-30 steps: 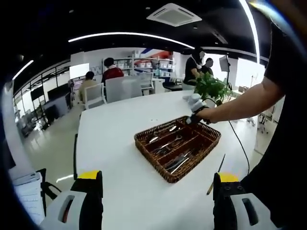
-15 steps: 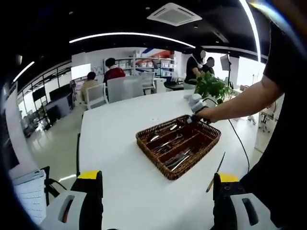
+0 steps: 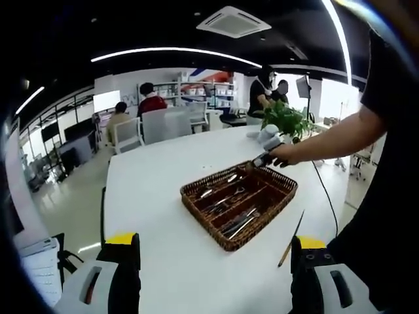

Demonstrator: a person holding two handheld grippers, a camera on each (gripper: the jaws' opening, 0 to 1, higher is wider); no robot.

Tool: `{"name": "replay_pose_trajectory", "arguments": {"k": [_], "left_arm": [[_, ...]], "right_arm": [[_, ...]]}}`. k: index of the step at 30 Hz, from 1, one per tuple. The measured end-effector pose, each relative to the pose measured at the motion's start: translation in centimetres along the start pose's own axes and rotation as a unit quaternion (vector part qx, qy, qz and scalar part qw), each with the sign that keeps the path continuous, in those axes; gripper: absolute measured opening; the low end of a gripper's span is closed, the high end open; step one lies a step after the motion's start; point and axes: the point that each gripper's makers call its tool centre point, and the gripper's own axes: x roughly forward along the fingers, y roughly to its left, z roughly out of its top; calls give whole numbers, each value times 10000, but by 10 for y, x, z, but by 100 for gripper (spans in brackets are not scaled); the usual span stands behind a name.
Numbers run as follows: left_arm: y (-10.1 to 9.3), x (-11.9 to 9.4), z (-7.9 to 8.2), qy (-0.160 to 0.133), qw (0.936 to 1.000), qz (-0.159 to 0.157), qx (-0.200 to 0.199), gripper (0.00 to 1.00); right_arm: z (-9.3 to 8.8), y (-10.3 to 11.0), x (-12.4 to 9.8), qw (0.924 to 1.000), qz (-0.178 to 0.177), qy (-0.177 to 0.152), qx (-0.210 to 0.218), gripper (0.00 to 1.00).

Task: Arrange the knives, forks, and spoons in their matching storage slots by inserting each utensil handle-first until every utensil is classified and aligned in the correct compartment

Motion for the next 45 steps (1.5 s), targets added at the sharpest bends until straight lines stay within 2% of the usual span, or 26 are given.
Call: {"name": "replay_pose_trajectory", "arguments": {"k": [3, 4, 7, 9, 10, 14, 21, 25, 27, 34, 39, 41, 45], "left_arm": [[-2, 1, 3, -33, 10000, -32, 23, 100], [-3, 1, 4, -50, 10000, -41, 10, 100], [-3, 2, 5, -77, 10000, -53, -13, 100], [-5, 3, 6, -95, 9999, -64, 15, 100], [-7, 4, 7, -117, 9999, -68, 21, 100], [-10, 8, 13, -216, 9997, -75, 11, 100], [-21, 18, 23, -334, 9993, -142, 50, 100], [-32, 24, 24, -300, 9991, -272, 91, 100], [-36, 26, 26, -303, 9990, -312, 124, 100], [-50, 31, 38, -365, 9986, -340, 185, 100], [-58, 31, 43, -365, 9985, -357, 181, 100], [-62, 30, 46, -347, 9985, -366, 201, 100], [-63, 29, 44, -200, 9988, -354, 278, 100]], "right_arm": [[3, -1, -13, 9999, 63, -120, -43, 54], [4, 4, -18, 9993, 224, -210, -222, 64], [1, 11, -32, 9954, 340, -291, -850, 90], [-4, 15, -41, 9937, 381, -280, -1014, 96], [-7, 18, -48, 9939, 457, -293, -961, 99], [-13, 19, -66, 9932, 487, -305, -1008, 99], [-12, 22, -105, 9904, 586, -621, -1089, 99], [-11, 25, -130, 9882, 711, -831, -1068, 99], [-14, 24, -139, 9880, 715, -837, -1084, 99], [-19, 23, -192, 9843, 810, -1184, -1024, 99], [-14, 19, -230, 9818, 878, -1446, -869, 99], [-13, 18, -240, 9816, 904, -1453, -844, 99], [-20, 18, -258, 9847, 992, -1211, -770, 99]]}}
